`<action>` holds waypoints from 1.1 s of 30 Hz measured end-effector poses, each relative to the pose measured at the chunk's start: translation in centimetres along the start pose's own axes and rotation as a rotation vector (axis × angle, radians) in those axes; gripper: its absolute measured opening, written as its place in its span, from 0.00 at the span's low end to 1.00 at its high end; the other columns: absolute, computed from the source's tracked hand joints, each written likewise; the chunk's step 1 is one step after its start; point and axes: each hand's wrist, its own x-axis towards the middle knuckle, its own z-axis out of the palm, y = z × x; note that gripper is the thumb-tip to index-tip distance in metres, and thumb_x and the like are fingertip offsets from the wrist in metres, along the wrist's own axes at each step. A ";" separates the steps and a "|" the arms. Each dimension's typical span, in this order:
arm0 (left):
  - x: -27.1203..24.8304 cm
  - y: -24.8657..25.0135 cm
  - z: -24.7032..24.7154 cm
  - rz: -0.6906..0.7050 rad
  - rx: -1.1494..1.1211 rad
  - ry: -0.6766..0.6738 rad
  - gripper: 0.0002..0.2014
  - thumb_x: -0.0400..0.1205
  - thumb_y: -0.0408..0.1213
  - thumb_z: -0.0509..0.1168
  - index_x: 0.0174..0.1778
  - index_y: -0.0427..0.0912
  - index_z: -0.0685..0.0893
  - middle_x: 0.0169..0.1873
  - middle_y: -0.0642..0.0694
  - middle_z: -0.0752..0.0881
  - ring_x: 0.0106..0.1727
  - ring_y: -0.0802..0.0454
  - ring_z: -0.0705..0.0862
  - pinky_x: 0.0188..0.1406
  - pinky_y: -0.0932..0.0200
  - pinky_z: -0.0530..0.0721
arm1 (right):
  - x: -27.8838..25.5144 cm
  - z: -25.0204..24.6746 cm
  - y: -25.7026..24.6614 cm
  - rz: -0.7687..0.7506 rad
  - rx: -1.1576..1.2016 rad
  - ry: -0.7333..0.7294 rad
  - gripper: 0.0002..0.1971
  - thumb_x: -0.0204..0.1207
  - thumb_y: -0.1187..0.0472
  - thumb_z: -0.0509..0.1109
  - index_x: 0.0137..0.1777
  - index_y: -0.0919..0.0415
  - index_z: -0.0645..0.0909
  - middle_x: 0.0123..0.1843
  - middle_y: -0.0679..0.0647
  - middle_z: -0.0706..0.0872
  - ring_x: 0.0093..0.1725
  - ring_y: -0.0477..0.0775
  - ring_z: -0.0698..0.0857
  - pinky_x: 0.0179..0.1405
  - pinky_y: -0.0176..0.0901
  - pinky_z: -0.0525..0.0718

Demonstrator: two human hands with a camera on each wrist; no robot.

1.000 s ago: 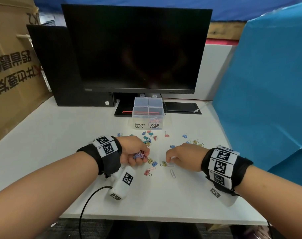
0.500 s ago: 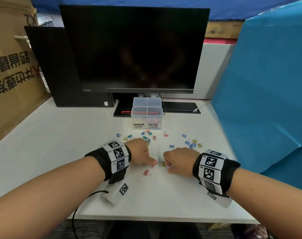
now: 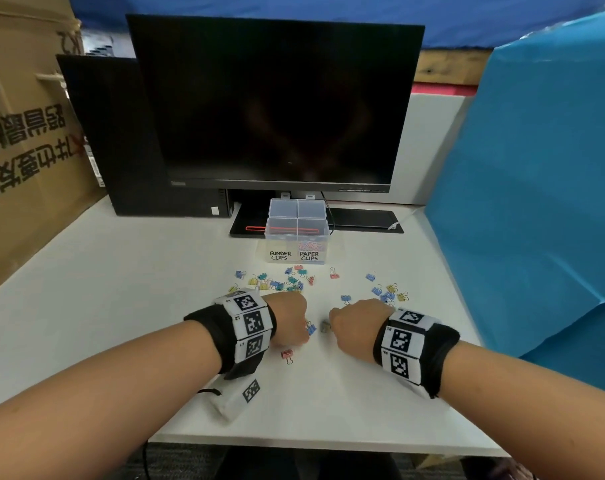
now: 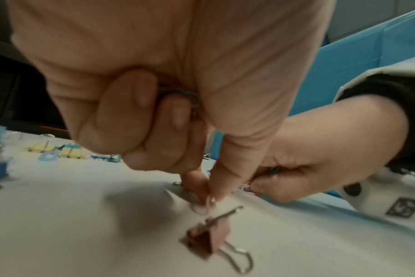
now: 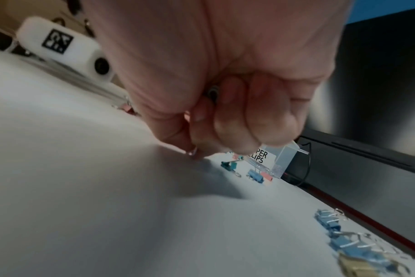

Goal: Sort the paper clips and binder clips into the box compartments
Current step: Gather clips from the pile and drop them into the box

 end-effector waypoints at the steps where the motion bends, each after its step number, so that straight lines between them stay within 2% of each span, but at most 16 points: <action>1: -0.2 -0.2 -0.3 -0.012 -0.025 -0.020 0.18 0.81 0.35 0.60 0.24 0.43 0.65 0.24 0.48 0.66 0.25 0.53 0.64 0.26 0.64 0.66 | 0.2 0.1 0.0 0.007 -0.014 0.000 0.13 0.82 0.64 0.52 0.63 0.64 0.73 0.57 0.58 0.85 0.43 0.59 0.79 0.25 0.37 0.60; 3: -0.6 -1.5 -1.0 -0.067 -0.150 -0.035 0.15 0.80 0.37 0.60 0.28 0.42 0.70 0.25 0.48 0.70 0.26 0.53 0.67 0.25 0.65 0.67 | 0.6 0.1 0.3 0.044 0.023 -0.001 0.16 0.83 0.62 0.51 0.67 0.64 0.71 0.61 0.59 0.84 0.48 0.59 0.81 0.32 0.39 0.68; 4: -0.6 -2.4 -1.5 -0.116 -0.308 -0.032 0.11 0.79 0.38 0.60 0.30 0.42 0.72 0.26 0.48 0.71 0.26 0.52 0.68 0.24 0.64 0.67 | 0.9 -0.1 0.7 0.075 0.108 -0.004 0.16 0.83 0.61 0.51 0.67 0.64 0.70 0.62 0.59 0.83 0.52 0.60 0.82 0.39 0.41 0.72; 6: -1.0 -4.7 -2.4 -0.210 -0.828 -0.020 0.08 0.76 0.34 0.57 0.31 0.42 0.69 0.23 0.47 0.69 0.22 0.52 0.64 0.20 0.66 0.62 | 1.3 -1.0 1.3 0.186 0.471 0.006 0.16 0.84 0.61 0.51 0.66 0.66 0.72 0.63 0.61 0.81 0.56 0.60 0.82 0.45 0.42 0.73; 7: -1.2 -5.8 -2.9 -0.227 -1.068 0.020 0.09 0.74 0.31 0.55 0.29 0.43 0.66 0.22 0.48 0.67 0.20 0.53 0.61 0.17 0.69 0.58 | 1.5 -1.3 1.8 0.245 0.730 -0.002 0.14 0.85 0.63 0.51 0.61 0.66 0.75 0.58 0.62 0.82 0.50 0.59 0.82 0.42 0.41 0.73; 8: -1.4 -7.1 -3.3 -0.237 -1.260 0.060 0.11 0.74 0.28 0.52 0.27 0.44 0.63 0.20 0.49 0.65 0.17 0.55 0.60 0.16 0.71 0.55 | 1.6 -1.7 2.3 0.268 1.038 -0.031 0.12 0.84 0.65 0.51 0.53 0.63 0.76 0.48 0.61 0.82 0.39 0.56 0.80 0.33 0.39 0.72; 9: -1.6 -8.3 -3.7 -0.233 -1.410 0.075 0.12 0.73 0.27 0.51 0.26 0.45 0.61 0.19 0.49 0.65 0.16 0.56 0.60 0.16 0.72 0.53 | 1.8 -1.7 2.9 0.293 1.382 -0.056 0.11 0.83 0.66 0.51 0.43 0.59 0.73 0.36 0.59 0.78 0.27 0.52 0.74 0.23 0.36 0.67; 10: -1.9 -9.2 -4.0 -0.215 -1.529 0.078 0.11 0.72 0.28 0.50 0.25 0.45 0.61 0.19 0.49 0.65 0.16 0.56 0.61 0.16 0.71 0.53 | 1.9 -1.7 3.3 0.285 1.652 -0.066 0.11 0.82 0.65 0.51 0.38 0.57 0.69 0.29 0.56 0.73 0.20 0.49 0.67 0.18 0.32 0.60; 12: -2.2 -10.8 -4.5 -0.185 -1.703 0.099 0.08 0.69 0.29 0.51 0.24 0.43 0.64 0.20 0.48 0.68 0.15 0.56 0.64 0.14 0.71 0.56 | 2.5 -1.2 3.9 0.226 2.050 -0.051 0.10 0.79 0.65 0.53 0.36 0.57 0.67 0.26 0.55 0.70 0.17 0.47 0.63 0.16 0.28 0.57; 16: -2.5 -12.4 -4.1 -0.150 -1.802 0.159 0.05 0.68 0.30 0.50 0.28 0.41 0.68 0.22 0.46 0.72 0.16 0.55 0.68 0.10 0.71 0.62 | 3.8 -1.0 3.5 0.016 2.371 -0.016 0.09 0.71 0.69 0.52 0.33 0.60 0.70 0.28 0.57 0.72 0.17 0.48 0.68 0.15 0.27 0.61; 19: -2.3 -13.1 -3.8 -0.130 -1.856 0.151 0.06 0.69 0.31 0.49 0.29 0.40 0.69 0.22 0.46 0.72 0.17 0.55 0.68 0.10 0.72 0.62 | 5.0 -1.1 2.8 -0.074 2.475 -0.045 0.04 0.64 0.62 0.58 0.32 0.60 0.72 0.27 0.55 0.73 0.18 0.48 0.69 0.14 0.27 0.63; 22: -1.7 -13.3 -3.4 -0.149 -1.867 0.097 0.10 0.76 0.34 0.53 0.28 0.41 0.70 0.20 0.48 0.71 0.16 0.57 0.67 0.11 0.72 0.58 | 6.4 -2.0 2.3 -0.018 2.417 -0.114 0.08 0.71 0.61 0.58 0.31 0.59 0.69 0.23 0.51 0.73 0.15 0.44 0.67 0.11 0.27 0.59; 24: -0.8 -13.3 -3.0 -0.206 -1.812 0.085 0.16 0.84 0.40 0.57 0.28 0.43 0.69 0.18 0.50 0.69 0.14 0.59 0.65 0.10 0.72 0.56 | 7.4 -3.0 2.3 0.068 2.305 -0.158 0.13 0.79 0.63 0.56 0.32 0.58 0.67 0.21 0.50 0.72 0.13 0.43 0.65 0.08 0.25 0.58; 26: 0.0 -13.3 -2.8 -0.269 -1.699 0.100 0.20 0.85 0.46 0.60 0.28 0.45 0.67 0.18 0.52 0.68 0.13 0.60 0.63 0.09 0.72 0.56 | 8.2 -4.2 2.9 0.117 2.143 -0.179 0.13 0.83 0.63 0.56 0.35 0.59 0.68 0.22 0.50 0.72 0.13 0.42 0.65 0.07 0.26 0.59; 30: 1.8 -13.5 -3.9 -0.387 -1.357 0.066 0.21 0.84 0.52 0.61 0.29 0.46 0.67 0.20 0.51 0.67 0.15 0.59 0.62 0.10 0.71 0.56 | 9.4 -7.1 5.5 0.170 1.709 -0.237 0.10 0.83 0.68 0.58 0.39 0.64 0.72 0.29 0.54 0.72 0.13 0.42 0.68 0.08 0.28 0.63; 33: 3.7 -11.8 -7.1 -0.362 -1.343 0.075 0.20 0.86 0.50 0.56 0.30 0.44 0.69 0.19 0.50 0.69 0.12 0.59 0.65 0.10 0.73 0.57 | 11.1 -10.0 7.8 0.265 1.622 -0.156 0.08 0.81 0.74 0.58 0.41 0.67 0.71 0.31 0.58 0.74 0.13 0.45 0.72 0.10 0.31 0.69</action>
